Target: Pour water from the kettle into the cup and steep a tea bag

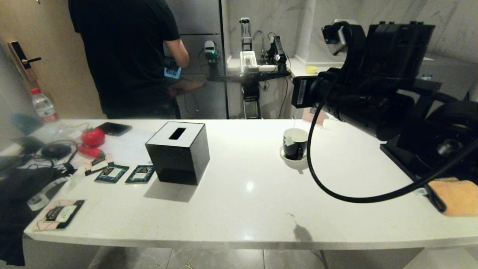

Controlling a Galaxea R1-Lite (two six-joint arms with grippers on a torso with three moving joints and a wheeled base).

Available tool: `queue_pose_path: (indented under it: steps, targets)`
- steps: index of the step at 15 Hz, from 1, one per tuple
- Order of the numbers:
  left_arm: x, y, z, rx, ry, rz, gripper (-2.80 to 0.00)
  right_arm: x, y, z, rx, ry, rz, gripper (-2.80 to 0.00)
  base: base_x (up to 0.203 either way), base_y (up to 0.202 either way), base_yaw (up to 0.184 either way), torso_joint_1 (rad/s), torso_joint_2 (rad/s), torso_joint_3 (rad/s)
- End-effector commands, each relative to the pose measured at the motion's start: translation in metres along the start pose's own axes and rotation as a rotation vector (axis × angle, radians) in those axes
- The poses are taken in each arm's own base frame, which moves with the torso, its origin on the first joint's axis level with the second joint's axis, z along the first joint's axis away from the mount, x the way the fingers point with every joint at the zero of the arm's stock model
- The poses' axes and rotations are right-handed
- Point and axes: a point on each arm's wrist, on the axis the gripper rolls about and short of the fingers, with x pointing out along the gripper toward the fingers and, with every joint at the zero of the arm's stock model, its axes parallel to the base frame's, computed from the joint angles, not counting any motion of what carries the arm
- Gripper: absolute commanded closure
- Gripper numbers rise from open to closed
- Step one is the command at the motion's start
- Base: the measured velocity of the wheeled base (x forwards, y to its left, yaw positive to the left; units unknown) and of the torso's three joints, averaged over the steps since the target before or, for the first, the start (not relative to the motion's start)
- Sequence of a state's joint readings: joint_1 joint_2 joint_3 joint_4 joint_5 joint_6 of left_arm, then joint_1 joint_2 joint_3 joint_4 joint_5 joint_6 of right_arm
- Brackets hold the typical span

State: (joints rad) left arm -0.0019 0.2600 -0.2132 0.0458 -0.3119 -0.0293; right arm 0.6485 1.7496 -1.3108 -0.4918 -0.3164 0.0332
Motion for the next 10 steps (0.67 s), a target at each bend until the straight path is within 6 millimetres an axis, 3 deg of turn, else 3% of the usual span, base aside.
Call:
queue_pose_path:
  steps: [1,5,10]
  targets:
    - [0.019,0.005,0.017,-0.027,0.081,-0.026,0.0,0.004,0.002,0.006,0.007,-0.023,0.003,0.0,0.0,0.0,0.0,0.0,0.0,0.0]
    - [0.054,0.014,0.04,-0.038,0.109,-0.074,0.0,0.01,0.005,0.016,0.017,-0.055,0.009,0.0,0.0,0.0,0.0,0.0,0.0,0.0]
    - [0.112,0.02,0.063,-0.018,0.091,-0.211,0.0,0.008,0.009,0.027,0.026,-0.079,0.022,0.0,0.0,0.0,0.0,0.0,0.0,0.0]
